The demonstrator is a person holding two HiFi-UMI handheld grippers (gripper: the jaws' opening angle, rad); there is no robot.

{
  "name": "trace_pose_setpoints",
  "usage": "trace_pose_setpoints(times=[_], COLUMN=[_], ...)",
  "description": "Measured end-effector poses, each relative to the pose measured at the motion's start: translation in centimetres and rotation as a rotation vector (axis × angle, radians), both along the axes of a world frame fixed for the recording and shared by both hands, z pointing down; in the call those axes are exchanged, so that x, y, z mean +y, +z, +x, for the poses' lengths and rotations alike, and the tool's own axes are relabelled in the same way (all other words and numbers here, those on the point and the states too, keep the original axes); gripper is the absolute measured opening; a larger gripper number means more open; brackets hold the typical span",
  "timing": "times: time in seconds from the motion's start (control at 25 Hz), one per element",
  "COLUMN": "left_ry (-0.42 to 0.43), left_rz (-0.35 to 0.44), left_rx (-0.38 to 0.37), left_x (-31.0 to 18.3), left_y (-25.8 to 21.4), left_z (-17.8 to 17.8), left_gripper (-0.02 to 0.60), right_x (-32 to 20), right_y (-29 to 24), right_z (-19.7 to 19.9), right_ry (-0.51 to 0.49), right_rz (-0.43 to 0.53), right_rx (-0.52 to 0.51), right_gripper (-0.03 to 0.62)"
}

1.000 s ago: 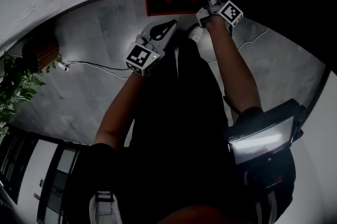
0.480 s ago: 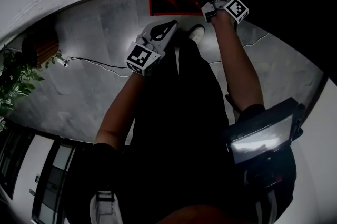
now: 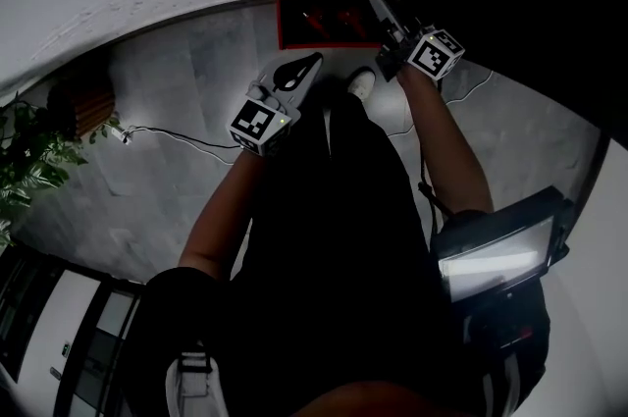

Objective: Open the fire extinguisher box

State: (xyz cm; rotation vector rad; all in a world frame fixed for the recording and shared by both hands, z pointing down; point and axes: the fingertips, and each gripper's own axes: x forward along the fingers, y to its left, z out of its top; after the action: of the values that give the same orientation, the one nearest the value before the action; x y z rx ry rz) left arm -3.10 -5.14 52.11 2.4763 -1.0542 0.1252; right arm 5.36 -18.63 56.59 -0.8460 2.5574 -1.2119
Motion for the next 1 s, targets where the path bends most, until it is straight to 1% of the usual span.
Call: trace_pose_setpoints(times=[0.08,0.2,0.28,0.36,0.48,0.6,0.76,0.84,1.0], left_ry=[0.014,0.029,0.042,0.064,0.098,0.112,0.105,0.107,0.112], left_rz=[0.031,0.090,0.132,0.152,0.198,0.241,0.291,0.316,0.353], left_rx=[0.004,0.003,0.002,0.001,-0.011,-0.020,0.001,0.006,-0.005], left_x=[0.2,0.2,0.3,0.6,1.3,2.1,2.3,2.3,1.8], left_y=[-2.2,-5.9,-8.5,-11.2,-14.7,-18.1,-22.4,-23.7,-24.6], left_z=[0.2,0.4,0.5,0.9,1.8,2.5,3.2,3.6,3.5], left_gripper=[0.002,0.002,0.002,0.002,0.002,0.002,0.002,0.002,0.002], right_x=[2.0,5.2,7.5,9.4,11.9,13.9,15.2,15.5,15.4], right_y=[-4.2,-9.4,-12.6,-15.8,-20.3,-24.6,-29.0,-30.2,-30.4], right_z=[-0.8,-1.5,-1.9,-2.3,-2.6,-2.3,-1.9,-1.9,-2.6], right_ry=[-0.082,-0.193,-0.252,-0.289,-0.318,-0.322,-0.312,-0.315,-0.334], right_rz=[0.118,0.315,0.433,0.518,0.625,0.669,0.709,0.737,0.770], right_rx=[0.057,0.184,0.249,0.283,0.302,0.300,0.303,0.302,0.312], right_gripper=[0.011,0.011,0.011,0.009,0.009,0.009,0.009,0.009,0.009])
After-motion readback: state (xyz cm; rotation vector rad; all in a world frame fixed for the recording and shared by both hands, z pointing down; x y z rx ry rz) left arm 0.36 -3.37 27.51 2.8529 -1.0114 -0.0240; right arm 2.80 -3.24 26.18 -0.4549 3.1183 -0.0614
